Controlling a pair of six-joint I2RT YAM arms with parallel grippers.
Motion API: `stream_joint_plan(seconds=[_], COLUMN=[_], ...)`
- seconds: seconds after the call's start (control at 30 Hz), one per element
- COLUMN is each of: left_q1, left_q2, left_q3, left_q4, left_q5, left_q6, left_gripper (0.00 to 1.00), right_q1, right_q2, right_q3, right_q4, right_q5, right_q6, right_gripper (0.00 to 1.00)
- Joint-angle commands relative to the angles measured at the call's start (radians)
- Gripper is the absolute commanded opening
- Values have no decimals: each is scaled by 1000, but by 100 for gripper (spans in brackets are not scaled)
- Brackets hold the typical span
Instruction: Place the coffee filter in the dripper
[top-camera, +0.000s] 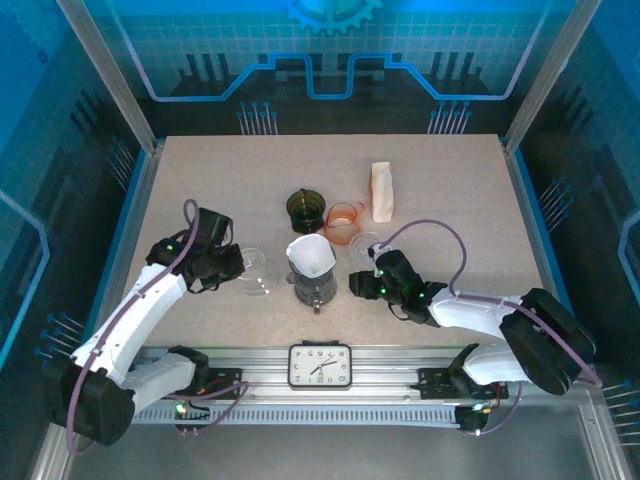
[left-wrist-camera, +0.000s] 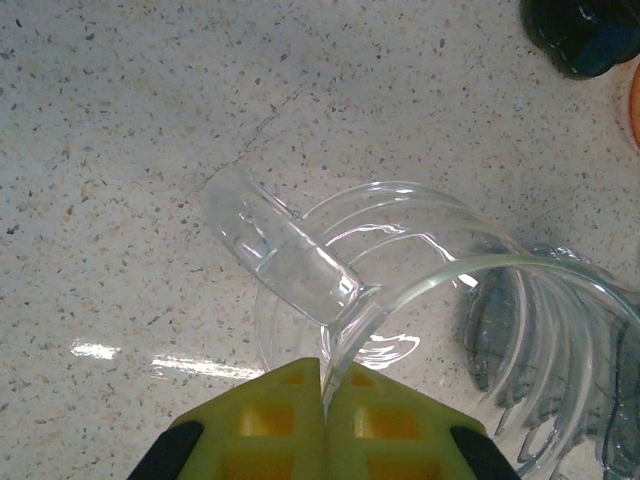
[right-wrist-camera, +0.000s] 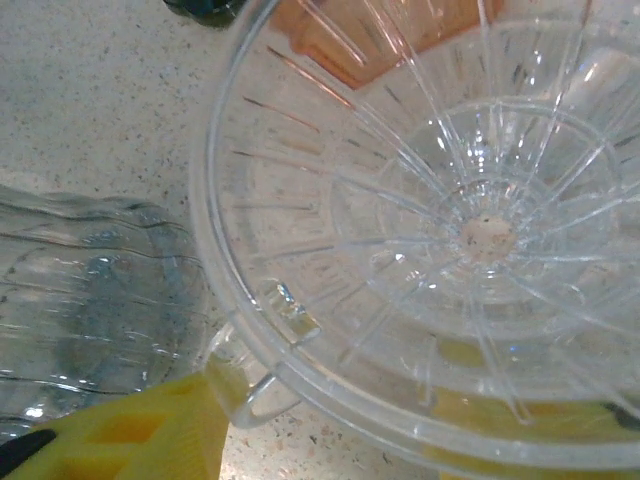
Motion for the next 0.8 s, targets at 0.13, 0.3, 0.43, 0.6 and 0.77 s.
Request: stream_joint_plan(seconds=[0.13, 0.3, 0.43, 0.6, 0.77], left_q1=[13, 16, 21, 22, 28], left_q2=[-20, -22, -23, -28, -46], left_q3=[-5, -3, -3, -3, 3], left_q4=[-1, -1, -3, -8, -35], left_q5=[13, 14, 14, 15, 17], left_q6=[-7, -5, -2, 1, 4], left_gripper=[0, 0, 0, 0, 0], right_q1=[19, 86, 151, 180, 176], right_q2=[-124, -219, -247, -145, -13], right_q3=[-59, -91, -112, -103, -74], right_q4=[4, -46, -51, 36, 145], right_q5=[-47, -26, -39, -102, -120], right_q6=[-27, -19, -32, -40, -43], right_gripper=[58, 59, 57, 57, 52])
